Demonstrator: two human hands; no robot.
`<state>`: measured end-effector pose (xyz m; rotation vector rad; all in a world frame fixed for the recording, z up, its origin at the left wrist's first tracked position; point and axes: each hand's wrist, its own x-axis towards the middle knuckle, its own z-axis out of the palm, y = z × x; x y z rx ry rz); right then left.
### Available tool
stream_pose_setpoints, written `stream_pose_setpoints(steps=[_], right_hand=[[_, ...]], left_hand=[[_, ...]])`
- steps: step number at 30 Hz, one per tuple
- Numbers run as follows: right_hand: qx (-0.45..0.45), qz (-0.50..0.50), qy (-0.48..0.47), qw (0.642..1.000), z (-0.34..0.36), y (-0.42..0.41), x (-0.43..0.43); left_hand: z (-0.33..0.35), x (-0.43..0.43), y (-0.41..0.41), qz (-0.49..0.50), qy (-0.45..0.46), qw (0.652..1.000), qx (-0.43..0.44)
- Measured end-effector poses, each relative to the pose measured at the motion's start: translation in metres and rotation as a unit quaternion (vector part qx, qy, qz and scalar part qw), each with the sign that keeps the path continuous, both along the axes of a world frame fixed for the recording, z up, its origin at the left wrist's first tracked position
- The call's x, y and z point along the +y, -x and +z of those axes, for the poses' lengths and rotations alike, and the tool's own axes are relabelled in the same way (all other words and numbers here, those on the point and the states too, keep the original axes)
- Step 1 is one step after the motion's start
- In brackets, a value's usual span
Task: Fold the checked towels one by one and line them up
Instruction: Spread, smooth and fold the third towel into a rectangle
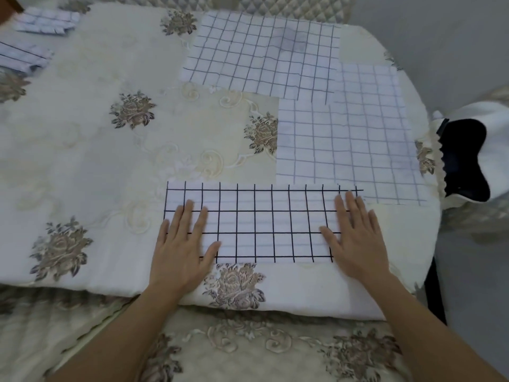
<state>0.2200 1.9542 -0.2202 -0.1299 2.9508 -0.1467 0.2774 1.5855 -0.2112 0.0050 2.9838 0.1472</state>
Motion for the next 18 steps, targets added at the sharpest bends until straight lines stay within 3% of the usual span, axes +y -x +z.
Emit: stream_pose_setpoints(steps=[4, 6, 10, 18], right_hand=[[0.027, -0.008, -0.004, 1.0, 0.008, -0.002, -0.023], [0.056, 0.036, 0.012, 0.998, 0.012, -0.002, -0.059], [0.054, 0.099, 0.069, 0.991, 0.007, 0.003, -0.132], [0.07, 0.13, 0.035, 0.988, -0.01, 0.006, -0.127]], left_hand=[[0.016, 0.015, 0.02, 0.027, -0.011, 0.998, 0.063], [0.02, 0.035, 0.036, -0.005, -0.027, 0.995, 0.095], [0.004, 0.065, 0.055, -0.097, -0.021, 0.994, 0.049], [-0.01, -0.02, 0.046, -0.026, 0.0, 1.0, 0.014]])
